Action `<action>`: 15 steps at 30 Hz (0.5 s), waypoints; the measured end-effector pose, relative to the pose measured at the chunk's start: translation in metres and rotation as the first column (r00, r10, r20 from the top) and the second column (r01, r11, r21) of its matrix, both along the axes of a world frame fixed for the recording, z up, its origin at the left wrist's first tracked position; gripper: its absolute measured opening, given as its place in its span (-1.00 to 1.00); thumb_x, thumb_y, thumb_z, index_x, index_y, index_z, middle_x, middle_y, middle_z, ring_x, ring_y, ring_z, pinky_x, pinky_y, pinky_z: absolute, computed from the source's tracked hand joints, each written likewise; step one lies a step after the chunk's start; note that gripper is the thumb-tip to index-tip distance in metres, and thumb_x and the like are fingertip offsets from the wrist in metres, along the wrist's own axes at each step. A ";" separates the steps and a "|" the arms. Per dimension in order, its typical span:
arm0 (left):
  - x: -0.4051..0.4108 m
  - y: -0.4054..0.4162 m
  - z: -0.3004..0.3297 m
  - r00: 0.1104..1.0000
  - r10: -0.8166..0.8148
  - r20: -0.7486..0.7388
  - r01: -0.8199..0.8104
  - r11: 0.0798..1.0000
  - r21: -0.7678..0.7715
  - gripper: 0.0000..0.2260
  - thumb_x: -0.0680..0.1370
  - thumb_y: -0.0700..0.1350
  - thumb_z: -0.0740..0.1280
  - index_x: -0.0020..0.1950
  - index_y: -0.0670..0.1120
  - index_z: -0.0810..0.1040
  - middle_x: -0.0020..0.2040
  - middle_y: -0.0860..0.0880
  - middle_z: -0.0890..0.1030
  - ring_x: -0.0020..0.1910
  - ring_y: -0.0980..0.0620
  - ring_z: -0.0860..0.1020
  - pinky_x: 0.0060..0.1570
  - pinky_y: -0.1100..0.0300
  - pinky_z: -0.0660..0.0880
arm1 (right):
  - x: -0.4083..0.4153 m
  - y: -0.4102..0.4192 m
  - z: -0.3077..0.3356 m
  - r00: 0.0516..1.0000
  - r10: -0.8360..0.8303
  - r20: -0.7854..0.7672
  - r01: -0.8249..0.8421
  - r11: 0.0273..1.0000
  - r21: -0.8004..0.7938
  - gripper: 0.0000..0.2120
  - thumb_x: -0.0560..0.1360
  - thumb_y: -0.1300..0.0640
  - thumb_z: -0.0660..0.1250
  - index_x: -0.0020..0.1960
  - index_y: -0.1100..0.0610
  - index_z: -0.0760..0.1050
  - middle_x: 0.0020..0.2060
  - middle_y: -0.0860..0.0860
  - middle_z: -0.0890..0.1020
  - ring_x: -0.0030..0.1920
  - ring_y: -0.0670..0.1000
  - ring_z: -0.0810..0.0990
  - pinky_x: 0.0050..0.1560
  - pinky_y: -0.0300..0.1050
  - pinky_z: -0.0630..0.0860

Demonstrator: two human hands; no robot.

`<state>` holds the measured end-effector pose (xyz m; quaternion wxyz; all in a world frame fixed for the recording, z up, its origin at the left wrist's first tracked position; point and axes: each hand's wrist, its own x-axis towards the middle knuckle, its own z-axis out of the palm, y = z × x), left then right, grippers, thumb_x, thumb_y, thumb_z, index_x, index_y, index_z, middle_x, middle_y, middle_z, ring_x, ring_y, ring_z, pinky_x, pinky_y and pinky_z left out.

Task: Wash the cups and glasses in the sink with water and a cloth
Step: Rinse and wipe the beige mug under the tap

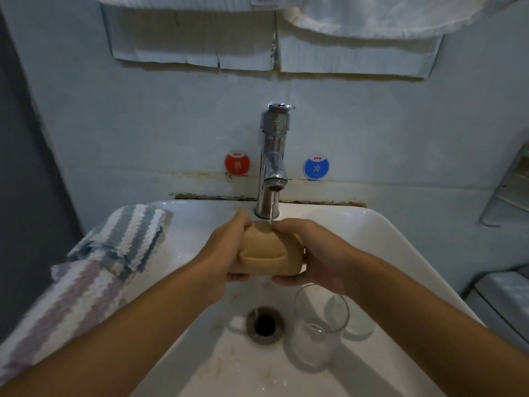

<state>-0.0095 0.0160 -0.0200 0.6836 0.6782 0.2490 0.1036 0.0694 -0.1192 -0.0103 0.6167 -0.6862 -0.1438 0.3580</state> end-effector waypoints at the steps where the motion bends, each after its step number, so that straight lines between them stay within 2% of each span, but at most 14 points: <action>1: 0.000 -0.002 -0.001 1.000 -0.024 0.019 0.023 0.999 0.042 -0.70 0.56 0.16 0.22 0.13 0.00 0.50 0.00 -0.07 0.61 -0.07 -0.04 0.59 -0.16 0.08 0.53 | 0.001 0.000 -0.001 1.000 -0.008 0.017 0.009 1.000 -0.008 -0.76 0.54 -0.05 0.33 0.16 0.00 0.48 0.11 0.09 0.57 0.12 0.15 0.59 0.07 0.17 0.62; 3: 0.002 -0.005 -0.002 0.997 -0.049 0.055 0.042 0.992 0.116 -0.68 0.56 0.15 0.28 0.24 0.04 0.43 0.07 -0.02 0.57 -0.01 -0.02 0.58 -0.12 0.08 0.57 | 0.002 0.002 -0.003 0.997 -0.047 0.057 0.048 0.999 -0.009 -0.72 0.52 -0.10 0.34 0.18 -0.02 0.48 0.11 0.08 0.58 0.11 0.14 0.60 0.04 0.15 0.63; 6: 0.003 -0.009 -0.003 0.993 -0.062 0.105 0.040 0.978 0.205 -0.69 0.58 0.10 0.30 0.29 0.12 0.36 0.09 0.06 0.49 0.02 0.03 0.55 -0.13 0.08 0.61 | 0.003 0.004 -0.005 0.989 -0.103 0.107 0.103 0.995 0.001 -0.70 0.56 -0.17 0.30 0.21 -0.06 0.44 0.14 0.05 0.57 0.10 0.14 0.61 -0.07 0.08 0.66; 10: 0.004 -0.010 -0.003 0.987 -0.068 0.148 0.023 0.959 0.284 -0.82 0.59 0.06 0.28 0.17 0.22 0.40 0.22 0.01 0.42 0.05 0.02 0.51 -0.37 0.23 0.52 | -0.002 0.005 -0.005 0.981 -0.140 0.138 0.140 0.990 0.009 -0.76 0.60 -0.13 0.24 0.21 -0.06 0.44 0.15 0.04 0.53 0.10 0.14 0.59 -0.14 0.05 0.67; 15: 0.006 -0.008 -0.003 0.984 0.007 0.181 -0.050 0.972 0.230 -0.89 0.63 0.05 0.20 0.11 0.14 0.49 0.16 -0.01 0.50 0.03 -0.02 0.53 -0.33 0.18 0.50 | -0.008 0.006 -0.005 0.975 -0.171 0.142 0.164 0.985 0.055 -0.77 0.63 -0.05 0.15 0.17 0.00 0.49 0.01 0.04 0.60 -0.01 0.08 0.62 -0.18 -0.02 0.65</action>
